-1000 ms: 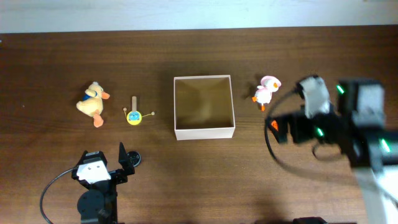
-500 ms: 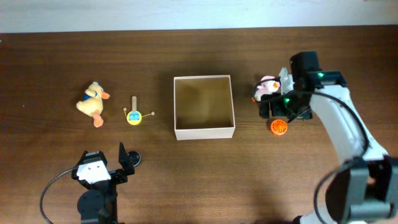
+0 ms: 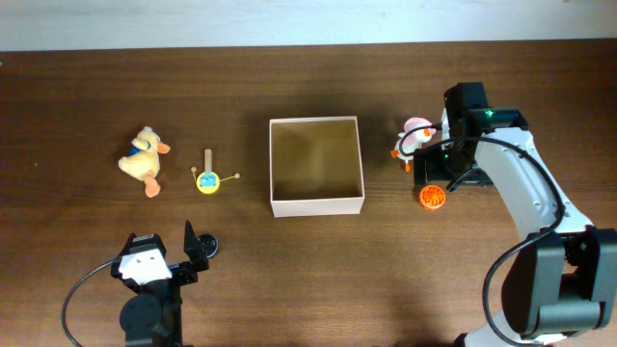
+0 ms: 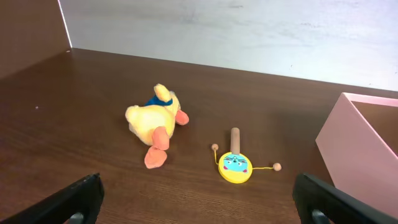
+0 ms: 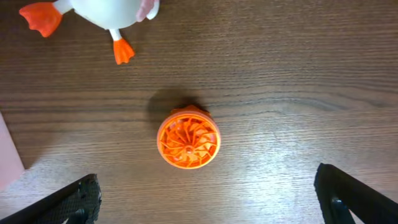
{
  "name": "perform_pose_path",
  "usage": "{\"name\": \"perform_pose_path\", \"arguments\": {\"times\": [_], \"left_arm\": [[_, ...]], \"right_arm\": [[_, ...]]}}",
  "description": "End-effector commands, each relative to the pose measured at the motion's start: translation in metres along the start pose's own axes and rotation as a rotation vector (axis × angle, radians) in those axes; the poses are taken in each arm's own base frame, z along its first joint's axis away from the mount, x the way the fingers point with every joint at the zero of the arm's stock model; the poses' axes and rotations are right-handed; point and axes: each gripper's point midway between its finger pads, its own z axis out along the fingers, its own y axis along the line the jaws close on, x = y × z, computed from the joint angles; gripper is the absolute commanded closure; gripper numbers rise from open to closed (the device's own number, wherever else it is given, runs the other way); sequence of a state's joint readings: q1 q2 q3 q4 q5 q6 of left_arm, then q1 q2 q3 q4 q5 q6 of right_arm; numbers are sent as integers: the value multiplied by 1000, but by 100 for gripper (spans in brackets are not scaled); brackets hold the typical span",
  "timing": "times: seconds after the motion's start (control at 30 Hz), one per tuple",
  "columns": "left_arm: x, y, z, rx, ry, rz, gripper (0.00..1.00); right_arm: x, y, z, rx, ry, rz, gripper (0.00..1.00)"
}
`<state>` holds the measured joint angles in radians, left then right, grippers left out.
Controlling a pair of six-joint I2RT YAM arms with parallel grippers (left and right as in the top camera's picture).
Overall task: Pack container
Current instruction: 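Move the right gripper over the orange mesh ball, then lower the right gripper and close it on the orange ball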
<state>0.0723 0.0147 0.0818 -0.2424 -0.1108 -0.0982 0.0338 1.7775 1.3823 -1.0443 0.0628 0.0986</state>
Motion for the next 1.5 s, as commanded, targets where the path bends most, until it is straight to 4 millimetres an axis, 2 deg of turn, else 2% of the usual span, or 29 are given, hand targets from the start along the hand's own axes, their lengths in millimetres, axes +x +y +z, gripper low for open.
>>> {"name": "perform_pose_path", "arguments": {"times": [0.0,0.3,0.5,0.67,0.83,1.03,1.13,1.47], "left_arm": [[1,-3,0,15,-4,9,1],[1,-3,0,15,-4,9,1],[1,-3,0,15,-4,9,1],[1,-3,0,15,-4,9,1],[1,-3,0,15,-4,9,1],[1,-3,0,15,-4,9,1],[1,-3,0,15,-4,9,1],[1,-3,0,15,-4,9,1]], "right_arm": [[1,4,1,-11,0,6,1],[30,6,36,-23,63,-20,0],[41,6,50,-25,77,-21,1],[49,14,67,-71,66,-47,1],[42,17,77,-86,8,-48,1],[25,19,78,-91,-67,-46,0],[19,20,78,-93,-90,-45,4],[21,19,78,-93,-84,-45,19]]}}
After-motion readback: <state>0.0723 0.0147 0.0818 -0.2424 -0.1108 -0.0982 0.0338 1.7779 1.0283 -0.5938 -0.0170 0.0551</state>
